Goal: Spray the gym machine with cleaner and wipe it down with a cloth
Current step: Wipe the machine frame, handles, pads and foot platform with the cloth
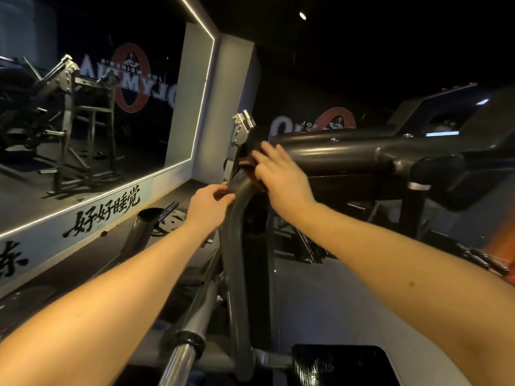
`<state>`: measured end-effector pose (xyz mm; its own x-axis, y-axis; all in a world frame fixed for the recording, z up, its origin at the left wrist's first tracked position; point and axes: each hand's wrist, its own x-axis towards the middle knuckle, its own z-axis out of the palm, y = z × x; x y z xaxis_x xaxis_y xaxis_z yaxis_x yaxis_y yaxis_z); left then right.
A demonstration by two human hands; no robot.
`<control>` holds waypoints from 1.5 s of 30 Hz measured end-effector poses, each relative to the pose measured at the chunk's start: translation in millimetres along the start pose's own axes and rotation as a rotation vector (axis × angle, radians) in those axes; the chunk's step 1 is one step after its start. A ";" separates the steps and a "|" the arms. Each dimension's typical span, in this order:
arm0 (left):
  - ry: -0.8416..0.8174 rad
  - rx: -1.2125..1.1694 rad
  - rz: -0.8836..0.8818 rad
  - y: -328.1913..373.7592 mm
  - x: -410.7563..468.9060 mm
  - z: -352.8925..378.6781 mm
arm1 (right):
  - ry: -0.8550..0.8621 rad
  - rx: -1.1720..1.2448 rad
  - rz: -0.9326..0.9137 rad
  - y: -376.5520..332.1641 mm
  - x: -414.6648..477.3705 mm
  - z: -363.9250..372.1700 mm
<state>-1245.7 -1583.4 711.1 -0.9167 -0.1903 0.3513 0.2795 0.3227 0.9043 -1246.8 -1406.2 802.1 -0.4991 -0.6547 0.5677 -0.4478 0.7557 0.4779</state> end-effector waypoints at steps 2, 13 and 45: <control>-0.010 0.014 0.010 2.6 -6.7 -0.7 | -0.035 0.044 -0.095 -8.4 -8.2 5.9; -0.221 0.154 -0.088 14.9 -118.1 -25.2 | -0.273 1.096 0.517 -89.5 -141.2 -28.2; -0.085 0.059 -0.476 37.2 -420.1 -75.9 | -0.766 2.130 0.584 -202.5 -305.2 -96.3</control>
<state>-828.5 -1561.8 615.6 -0.9595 -0.2542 -0.1215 -0.1911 0.2703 0.9436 -932.4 -1357.9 596.6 -0.6710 -0.7222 -0.1680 0.1876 0.0538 -0.9808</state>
